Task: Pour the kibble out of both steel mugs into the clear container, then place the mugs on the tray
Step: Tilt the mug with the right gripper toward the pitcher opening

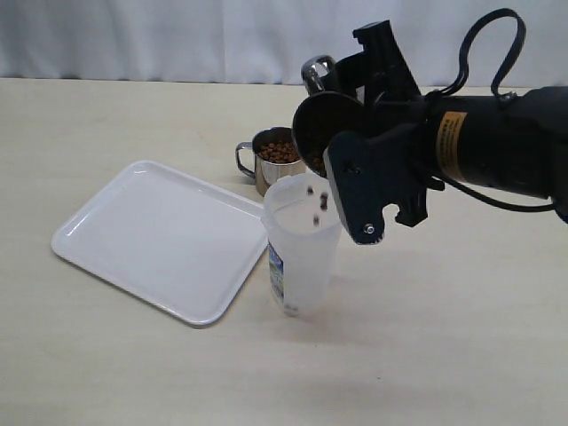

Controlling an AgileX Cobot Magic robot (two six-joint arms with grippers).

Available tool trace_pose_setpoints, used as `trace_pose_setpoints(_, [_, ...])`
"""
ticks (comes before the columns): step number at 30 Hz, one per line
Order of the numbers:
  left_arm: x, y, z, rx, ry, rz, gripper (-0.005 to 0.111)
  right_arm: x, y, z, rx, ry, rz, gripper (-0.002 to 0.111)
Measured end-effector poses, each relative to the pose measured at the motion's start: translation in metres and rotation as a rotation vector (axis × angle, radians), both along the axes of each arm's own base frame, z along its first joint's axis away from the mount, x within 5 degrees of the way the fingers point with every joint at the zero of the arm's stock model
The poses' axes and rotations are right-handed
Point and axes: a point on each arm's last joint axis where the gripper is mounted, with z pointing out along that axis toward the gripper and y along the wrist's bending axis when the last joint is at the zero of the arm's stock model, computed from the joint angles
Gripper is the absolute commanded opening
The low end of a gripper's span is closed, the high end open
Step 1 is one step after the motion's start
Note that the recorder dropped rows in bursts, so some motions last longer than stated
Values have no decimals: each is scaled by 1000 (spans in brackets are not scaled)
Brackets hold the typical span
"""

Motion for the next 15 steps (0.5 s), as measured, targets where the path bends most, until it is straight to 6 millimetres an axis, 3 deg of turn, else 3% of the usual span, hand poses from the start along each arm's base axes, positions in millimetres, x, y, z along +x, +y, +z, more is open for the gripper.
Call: trace_pose_setpoints(15, [0, 0, 0, 0, 0, 0, 0, 1, 1, 3, -8, -16, 8, 5])
